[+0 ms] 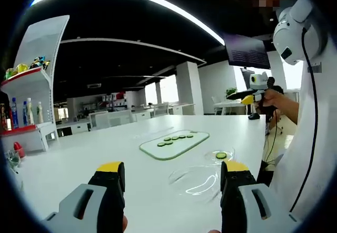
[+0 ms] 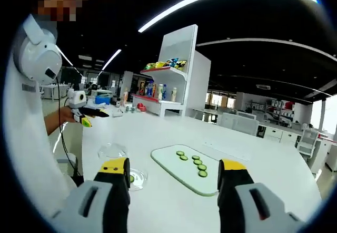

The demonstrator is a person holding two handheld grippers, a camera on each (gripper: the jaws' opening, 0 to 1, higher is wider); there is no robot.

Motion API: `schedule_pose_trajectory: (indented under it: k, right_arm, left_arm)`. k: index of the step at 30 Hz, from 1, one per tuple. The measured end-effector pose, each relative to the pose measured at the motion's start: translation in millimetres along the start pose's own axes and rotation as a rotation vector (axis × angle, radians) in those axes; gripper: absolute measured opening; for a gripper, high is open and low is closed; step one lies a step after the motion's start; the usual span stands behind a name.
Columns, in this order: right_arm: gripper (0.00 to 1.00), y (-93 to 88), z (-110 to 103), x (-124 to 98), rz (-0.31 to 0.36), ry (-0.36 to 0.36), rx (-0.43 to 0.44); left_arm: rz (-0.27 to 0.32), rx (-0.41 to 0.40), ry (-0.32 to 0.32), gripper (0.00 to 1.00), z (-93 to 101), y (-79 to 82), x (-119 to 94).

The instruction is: Open the petri dish lid, add cucumber slices into the petri dish, and close the lid

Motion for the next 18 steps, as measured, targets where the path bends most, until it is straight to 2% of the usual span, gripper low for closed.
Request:
schedule_pose_trajectory:
  k: [7,18]
  right_arm:
    - [0.68,11.5,-19.6,23.0,-0.019,0.104,-0.062]
    - [0.70,14.6,-49.3,57.1,-0.068,0.261,-0.144]
  left_arm:
    - [-0.004,0.004,-0.031,0.74,1.6,-1.1,0.6]
    - [-0.030,0.038,-0.093,0.74,5.8,-3.9,3.8]
Point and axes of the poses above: the point that each gripper's makers call its tool centre point, and the gripper's own axes: x roughly forward along the fingers, z roughly to its right, y roughly out of its top, the point moved 3 cm from there along -x, roughly backward along the fingers, and after that the axes turned 10 degrees about -z, right-handed, at the moved point
